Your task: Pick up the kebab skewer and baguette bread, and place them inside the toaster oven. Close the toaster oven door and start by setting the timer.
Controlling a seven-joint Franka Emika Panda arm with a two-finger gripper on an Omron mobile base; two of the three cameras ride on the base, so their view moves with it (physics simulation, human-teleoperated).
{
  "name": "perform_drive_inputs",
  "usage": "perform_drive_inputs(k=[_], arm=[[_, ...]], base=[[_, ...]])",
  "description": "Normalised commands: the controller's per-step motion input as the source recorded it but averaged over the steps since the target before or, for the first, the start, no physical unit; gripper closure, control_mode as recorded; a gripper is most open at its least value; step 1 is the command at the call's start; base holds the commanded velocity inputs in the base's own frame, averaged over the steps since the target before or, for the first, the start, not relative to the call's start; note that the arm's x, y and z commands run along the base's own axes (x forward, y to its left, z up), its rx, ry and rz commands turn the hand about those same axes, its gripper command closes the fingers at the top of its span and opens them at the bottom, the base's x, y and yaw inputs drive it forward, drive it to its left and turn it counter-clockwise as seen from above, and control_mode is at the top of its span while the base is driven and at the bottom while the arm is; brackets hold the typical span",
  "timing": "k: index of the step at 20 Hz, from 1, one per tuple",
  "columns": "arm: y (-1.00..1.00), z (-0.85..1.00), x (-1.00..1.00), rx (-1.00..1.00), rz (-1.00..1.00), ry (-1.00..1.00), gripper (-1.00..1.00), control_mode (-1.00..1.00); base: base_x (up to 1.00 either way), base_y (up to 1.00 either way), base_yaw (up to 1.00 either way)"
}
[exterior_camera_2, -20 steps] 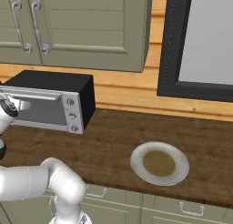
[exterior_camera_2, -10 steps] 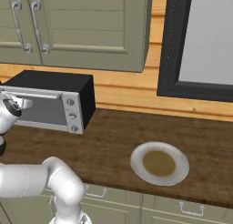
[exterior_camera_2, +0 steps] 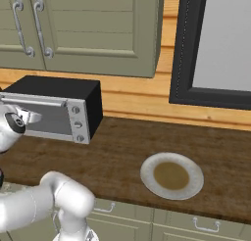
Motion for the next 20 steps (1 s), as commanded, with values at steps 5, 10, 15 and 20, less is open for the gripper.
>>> perform_drive_inputs(k=[5, 10, 15, 20], arm=[[-0.87, -0.22, -0.51, 0.00, -0.02, 0.00, -1.00, -1.00], [-0.82, -0.30, -0.29, 0.00, -0.01, 0.00, -1.00, -1.00], [-0.69, -0.21, -0.02, 0.00, -0.02, 0.00, -1.00, -1.00], [-0.54, -0.13, 0.00, 0.00, -0.02, 0.00, -1.00, -1.00]], base=[[0.00, 0.00, 0.00], [0.00, 0.00, 0.00], [0.00, 0.00, 0.00], [0.00, 0.00, 0.00]])
